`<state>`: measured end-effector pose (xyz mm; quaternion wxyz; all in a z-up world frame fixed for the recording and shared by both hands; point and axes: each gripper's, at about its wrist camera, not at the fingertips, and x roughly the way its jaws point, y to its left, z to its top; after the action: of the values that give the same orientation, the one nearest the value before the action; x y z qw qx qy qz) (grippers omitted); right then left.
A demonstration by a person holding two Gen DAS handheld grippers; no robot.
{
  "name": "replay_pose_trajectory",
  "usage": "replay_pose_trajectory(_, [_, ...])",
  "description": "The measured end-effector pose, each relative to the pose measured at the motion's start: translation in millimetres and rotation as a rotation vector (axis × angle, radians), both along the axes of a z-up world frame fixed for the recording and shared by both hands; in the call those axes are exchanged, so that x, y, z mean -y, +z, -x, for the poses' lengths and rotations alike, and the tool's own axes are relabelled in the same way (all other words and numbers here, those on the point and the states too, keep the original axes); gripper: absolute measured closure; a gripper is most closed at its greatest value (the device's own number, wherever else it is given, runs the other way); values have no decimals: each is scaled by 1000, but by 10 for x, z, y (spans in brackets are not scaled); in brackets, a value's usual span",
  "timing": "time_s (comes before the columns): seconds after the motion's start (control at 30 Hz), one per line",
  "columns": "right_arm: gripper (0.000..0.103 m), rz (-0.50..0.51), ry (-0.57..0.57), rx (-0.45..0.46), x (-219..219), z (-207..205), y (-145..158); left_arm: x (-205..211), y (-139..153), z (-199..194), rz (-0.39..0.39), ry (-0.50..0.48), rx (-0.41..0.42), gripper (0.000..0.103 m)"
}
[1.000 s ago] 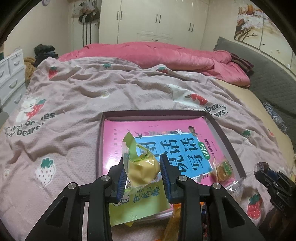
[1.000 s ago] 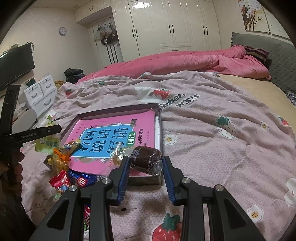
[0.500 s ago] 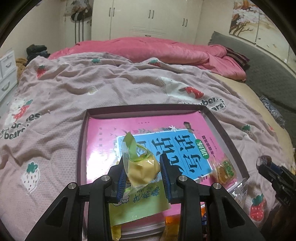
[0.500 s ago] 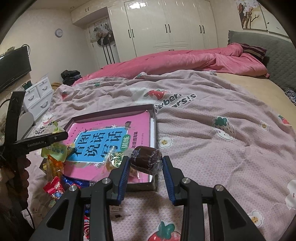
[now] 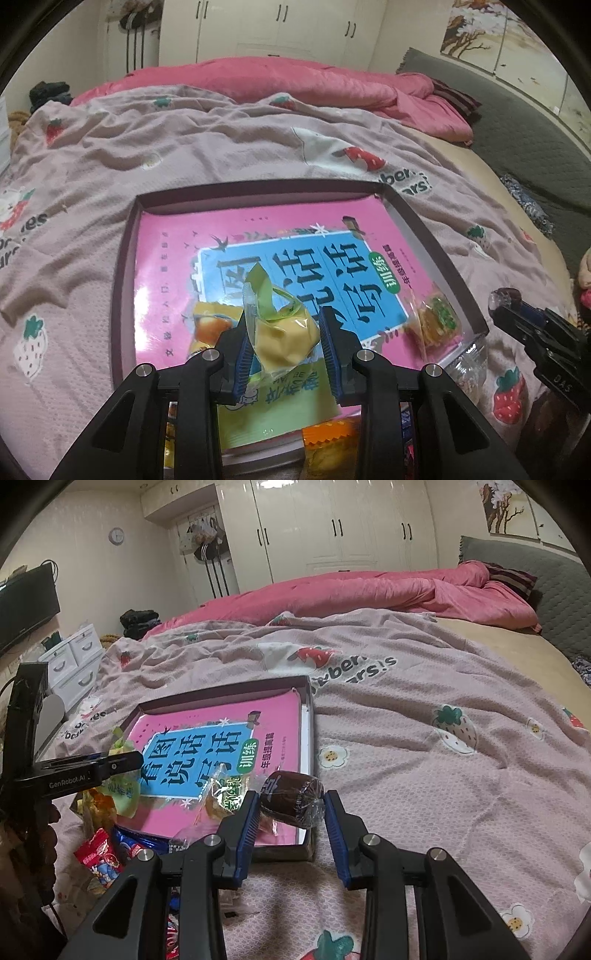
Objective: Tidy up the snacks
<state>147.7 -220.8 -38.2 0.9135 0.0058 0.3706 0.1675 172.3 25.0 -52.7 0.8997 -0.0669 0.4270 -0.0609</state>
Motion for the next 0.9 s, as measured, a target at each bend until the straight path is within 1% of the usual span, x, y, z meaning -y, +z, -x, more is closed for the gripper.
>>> replay_pose_trajectory(0.23, [67, 16, 25, -23, -60, -38, -69, 45, -57, -6, -8, -19, -20, 68])
replay_pose_trajectory(0.43, [67, 10, 48, -46, -106, -68, -119, 58, -75, -6, -13, -25, -25, 68])
replay_pose_trajectory(0.9, [67, -40, 69, -93, -128, -148, -201, 71, -115, -11, -20, -29, -36, 68])
